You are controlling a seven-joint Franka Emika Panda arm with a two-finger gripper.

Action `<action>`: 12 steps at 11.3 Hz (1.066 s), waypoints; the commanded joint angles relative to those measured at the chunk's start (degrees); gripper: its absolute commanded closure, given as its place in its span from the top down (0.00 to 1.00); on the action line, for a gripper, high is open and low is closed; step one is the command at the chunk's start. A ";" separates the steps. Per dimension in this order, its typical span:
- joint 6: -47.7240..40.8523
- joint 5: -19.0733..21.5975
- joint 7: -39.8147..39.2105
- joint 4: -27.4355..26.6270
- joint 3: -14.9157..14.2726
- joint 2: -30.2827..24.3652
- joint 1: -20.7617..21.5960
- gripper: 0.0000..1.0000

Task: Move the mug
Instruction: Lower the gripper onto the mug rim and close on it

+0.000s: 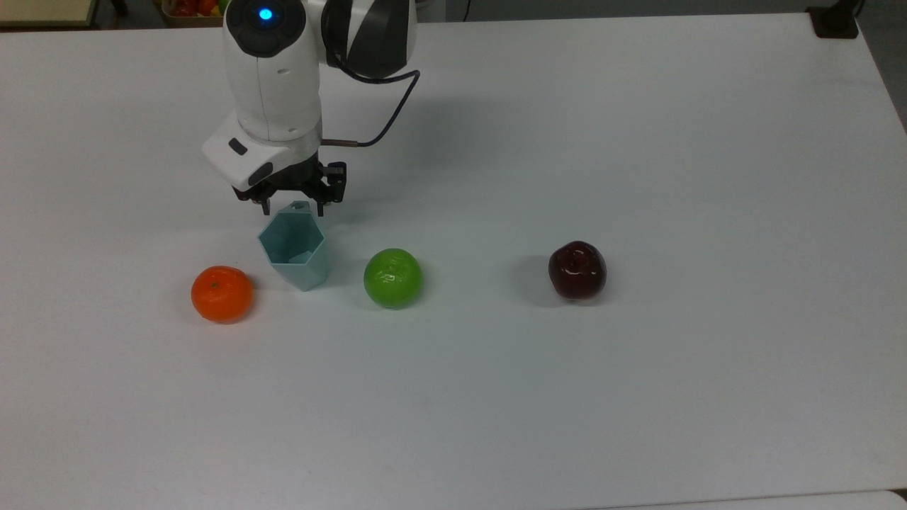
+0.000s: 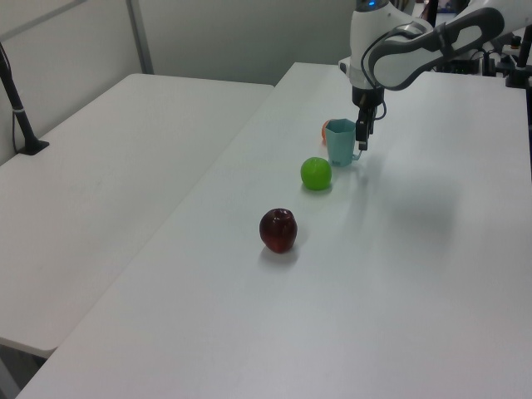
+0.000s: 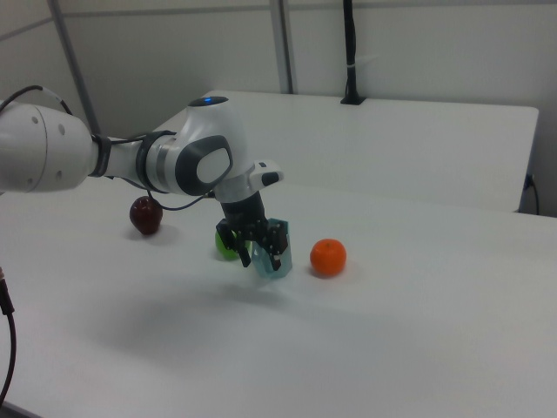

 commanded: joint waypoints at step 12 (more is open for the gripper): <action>2.00 -0.63 1.14 -2.03 0.17 -0.59 0.46 0.02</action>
